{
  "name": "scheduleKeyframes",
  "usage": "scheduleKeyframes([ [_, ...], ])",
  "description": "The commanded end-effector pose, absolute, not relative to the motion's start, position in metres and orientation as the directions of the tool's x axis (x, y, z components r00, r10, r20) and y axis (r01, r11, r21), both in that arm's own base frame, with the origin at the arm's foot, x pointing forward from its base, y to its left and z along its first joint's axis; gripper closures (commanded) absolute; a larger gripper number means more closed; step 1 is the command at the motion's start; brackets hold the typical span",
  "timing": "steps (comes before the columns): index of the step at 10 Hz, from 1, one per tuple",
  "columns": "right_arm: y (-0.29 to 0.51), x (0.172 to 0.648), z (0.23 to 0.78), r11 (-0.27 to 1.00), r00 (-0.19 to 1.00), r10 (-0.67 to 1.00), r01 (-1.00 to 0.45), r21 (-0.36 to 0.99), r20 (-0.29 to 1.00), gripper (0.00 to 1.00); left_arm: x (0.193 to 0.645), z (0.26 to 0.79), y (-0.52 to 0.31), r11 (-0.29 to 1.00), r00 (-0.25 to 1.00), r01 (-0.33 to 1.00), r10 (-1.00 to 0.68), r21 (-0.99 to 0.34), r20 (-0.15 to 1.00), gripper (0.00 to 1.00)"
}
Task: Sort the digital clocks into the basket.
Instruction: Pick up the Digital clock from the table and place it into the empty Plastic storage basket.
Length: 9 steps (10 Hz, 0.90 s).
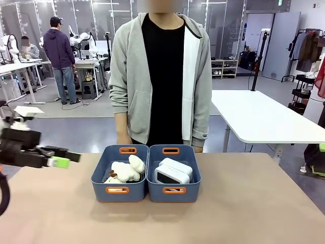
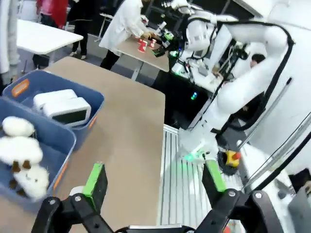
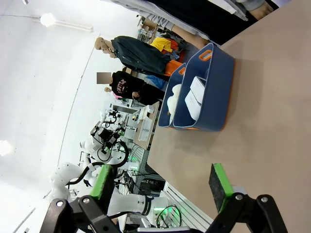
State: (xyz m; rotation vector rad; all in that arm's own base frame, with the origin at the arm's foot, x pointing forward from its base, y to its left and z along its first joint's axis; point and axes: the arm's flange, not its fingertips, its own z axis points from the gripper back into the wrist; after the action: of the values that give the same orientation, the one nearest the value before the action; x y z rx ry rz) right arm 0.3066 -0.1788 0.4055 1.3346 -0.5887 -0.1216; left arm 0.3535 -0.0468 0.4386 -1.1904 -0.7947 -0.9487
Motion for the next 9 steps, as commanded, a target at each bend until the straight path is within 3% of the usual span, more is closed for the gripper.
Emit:
scheduleKeyframes([
  [1, -0.179, 0.305, 0.408, 0.251, 0.851, -0.404, -0.248, 0.936, 0.334, 0.00, 0.306, 0.426, -0.007, 0.085, 0.503, 0.864, -0.164, -0.496, 0.848, 0.00],
  [5, -0.179, 0.305, 0.408, 0.251, 0.851, -0.404, -0.248, 0.936, 0.334, 0.00, 0.239, 0.403, 0.049, 0.113, 0.609, 0.793, -0.119, -0.599, 0.784, 0.00],
  [6, -0.179, 0.305, 0.408, 0.251, 0.851, -0.404, -0.248, 0.936, 0.334, 0.00, 0.240, 0.397, 0.050, 0.152, 0.609, 0.790, -0.084, -0.594, 0.788, 0.00],
  [7, -0.179, 0.305, 0.408, 0.251, 0.851, -0.404, -0.248, 0.936, 0.334, 0.00, 0.298, 0.424, 0.072, 0.097, 0.586, 0.810, -0.149, -0.578, 0.796, 0.00],
  [9, -0.179, 0.305, 0.408, 0.251, 0.851, -0.404, -0.248, 0.936, 0.334, 0.00, 0.298, 0.424, 0.072, 0.097, 0.586, 0.810, -0.149, -0.578, 0.796, 0.00],
])
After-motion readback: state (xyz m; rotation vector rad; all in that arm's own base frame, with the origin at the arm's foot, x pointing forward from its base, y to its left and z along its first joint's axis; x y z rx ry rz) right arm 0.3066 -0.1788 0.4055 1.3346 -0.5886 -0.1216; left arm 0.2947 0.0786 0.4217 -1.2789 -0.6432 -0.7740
